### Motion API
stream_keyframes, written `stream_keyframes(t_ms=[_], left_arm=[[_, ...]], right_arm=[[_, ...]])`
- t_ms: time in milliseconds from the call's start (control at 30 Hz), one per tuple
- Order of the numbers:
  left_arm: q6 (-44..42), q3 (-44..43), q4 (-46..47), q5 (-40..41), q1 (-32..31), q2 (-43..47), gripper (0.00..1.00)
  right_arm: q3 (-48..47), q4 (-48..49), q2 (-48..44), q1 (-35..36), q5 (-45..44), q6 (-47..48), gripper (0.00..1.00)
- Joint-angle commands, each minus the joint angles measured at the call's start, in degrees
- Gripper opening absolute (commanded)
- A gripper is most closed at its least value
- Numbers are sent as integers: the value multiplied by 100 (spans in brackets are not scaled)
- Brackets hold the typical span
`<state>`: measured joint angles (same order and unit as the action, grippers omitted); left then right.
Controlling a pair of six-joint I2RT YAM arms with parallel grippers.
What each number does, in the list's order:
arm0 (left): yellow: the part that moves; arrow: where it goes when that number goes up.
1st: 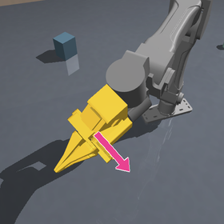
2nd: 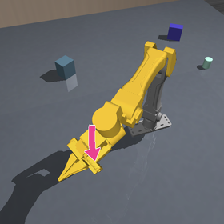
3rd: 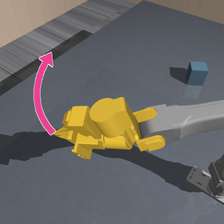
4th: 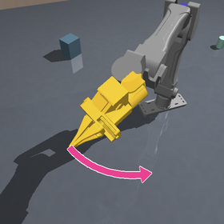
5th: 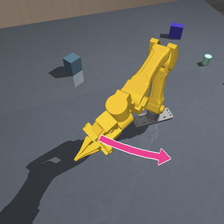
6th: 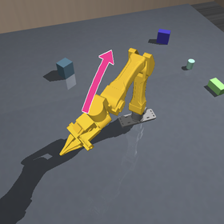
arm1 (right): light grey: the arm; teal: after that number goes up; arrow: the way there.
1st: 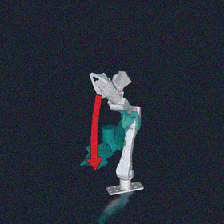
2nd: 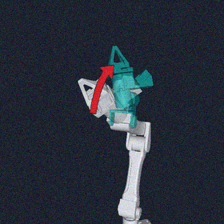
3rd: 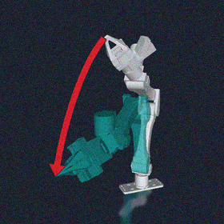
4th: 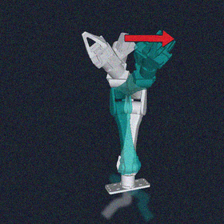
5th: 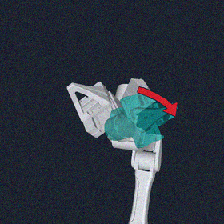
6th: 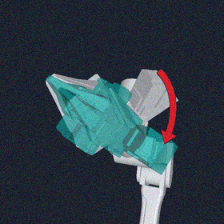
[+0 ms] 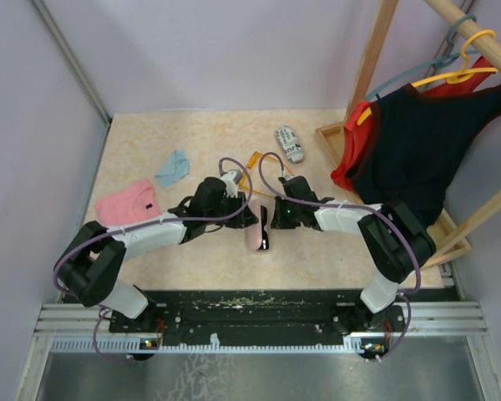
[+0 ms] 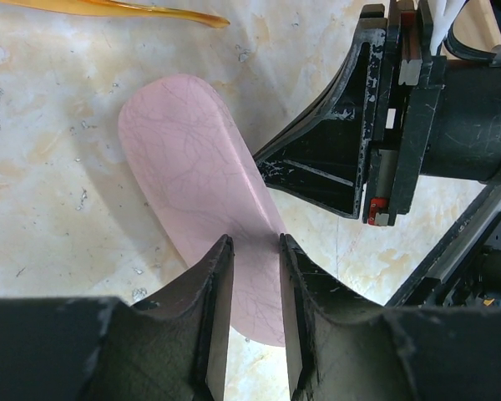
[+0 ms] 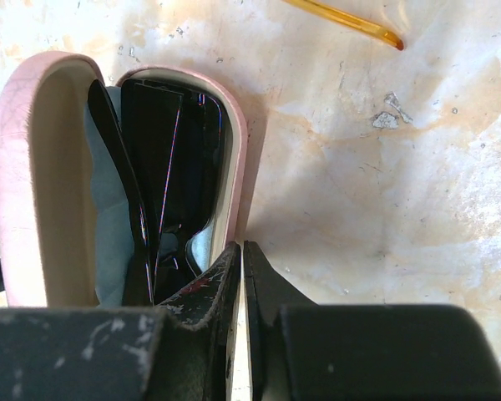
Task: Organize the sunglasses
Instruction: Close the sunglasses case at the center of the board.
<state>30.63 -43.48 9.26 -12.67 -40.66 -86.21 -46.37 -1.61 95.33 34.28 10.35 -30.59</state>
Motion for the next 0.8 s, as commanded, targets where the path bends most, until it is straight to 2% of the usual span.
stream_keyframes(t_ms=[0,567,767], left_arm=[[30,-97,144,-249,-97,-288,34],[26,-29,132,-136,-170,-666,34],[-38,-126,-28,16,-162,-403,35]], right_arm=[[-12,321,178,69,309,-82,9],[-12,271,142,70,269,-80,9],[27,125,-176,65,-156,-26,10]])
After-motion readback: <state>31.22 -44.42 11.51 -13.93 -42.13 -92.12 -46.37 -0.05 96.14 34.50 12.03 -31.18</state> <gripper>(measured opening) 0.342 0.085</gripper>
